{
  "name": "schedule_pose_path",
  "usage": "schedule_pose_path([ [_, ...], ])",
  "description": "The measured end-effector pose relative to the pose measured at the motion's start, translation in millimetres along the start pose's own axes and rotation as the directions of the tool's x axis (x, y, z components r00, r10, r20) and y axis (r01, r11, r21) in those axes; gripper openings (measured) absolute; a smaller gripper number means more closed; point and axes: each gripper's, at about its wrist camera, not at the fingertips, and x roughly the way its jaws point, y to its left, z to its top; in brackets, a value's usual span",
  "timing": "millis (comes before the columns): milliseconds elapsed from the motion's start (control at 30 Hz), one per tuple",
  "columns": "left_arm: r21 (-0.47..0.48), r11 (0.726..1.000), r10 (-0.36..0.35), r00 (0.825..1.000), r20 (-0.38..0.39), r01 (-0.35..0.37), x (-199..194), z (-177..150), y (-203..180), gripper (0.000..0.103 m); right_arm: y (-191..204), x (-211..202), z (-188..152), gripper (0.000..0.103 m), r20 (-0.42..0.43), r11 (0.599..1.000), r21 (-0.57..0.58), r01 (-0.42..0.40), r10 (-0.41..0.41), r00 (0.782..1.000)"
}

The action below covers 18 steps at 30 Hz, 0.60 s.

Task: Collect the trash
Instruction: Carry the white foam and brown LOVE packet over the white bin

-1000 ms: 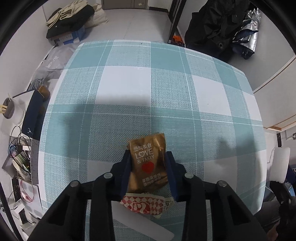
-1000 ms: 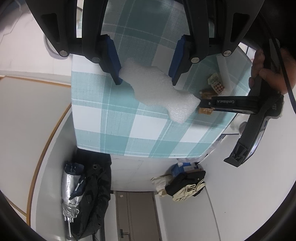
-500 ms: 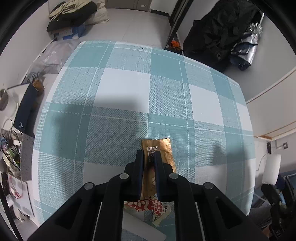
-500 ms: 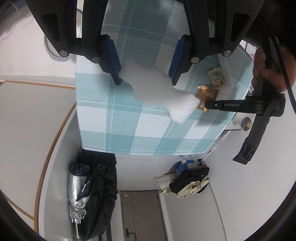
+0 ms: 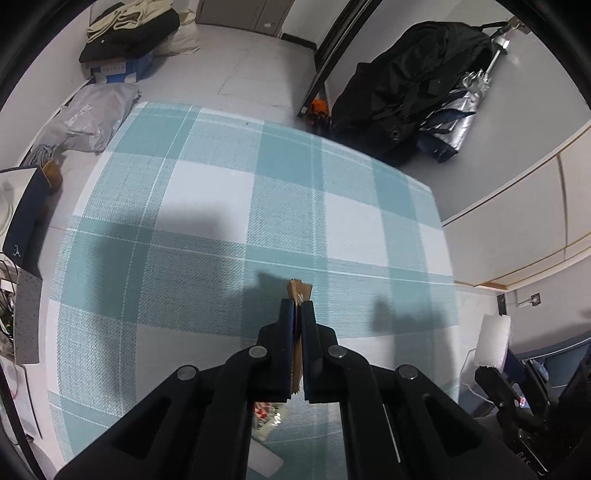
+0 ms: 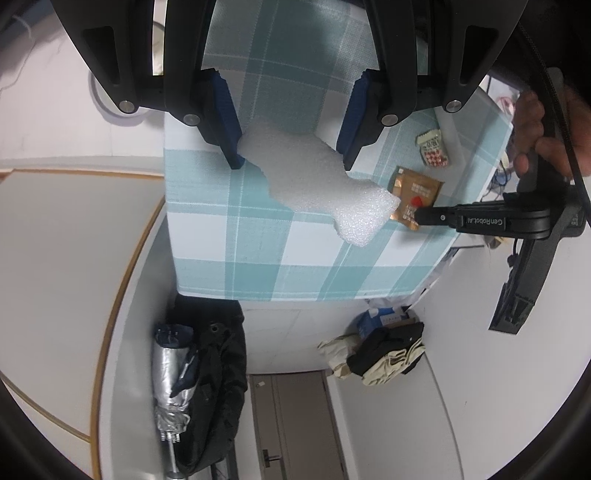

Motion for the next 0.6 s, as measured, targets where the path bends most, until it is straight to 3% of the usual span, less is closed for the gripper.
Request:
schedule_pose_path([
  [267, 0.022, 0.999, -0.050, 0.996, 0.078, 0.049, -33, -4, -23, 0.000, -9, -44, 1, 0.050, 0.071, 0.997, 0.058, -0.051, 0.047, 0.996],
  [600, 0.143, 0.986, -0.110, 0.975, 0.192, 0.083, -77, -13, -92, 0.000, -28, -130, 17, 0.050, 0.232, 0.998, 0.046, -0.040, 0.028, 0.972],
])
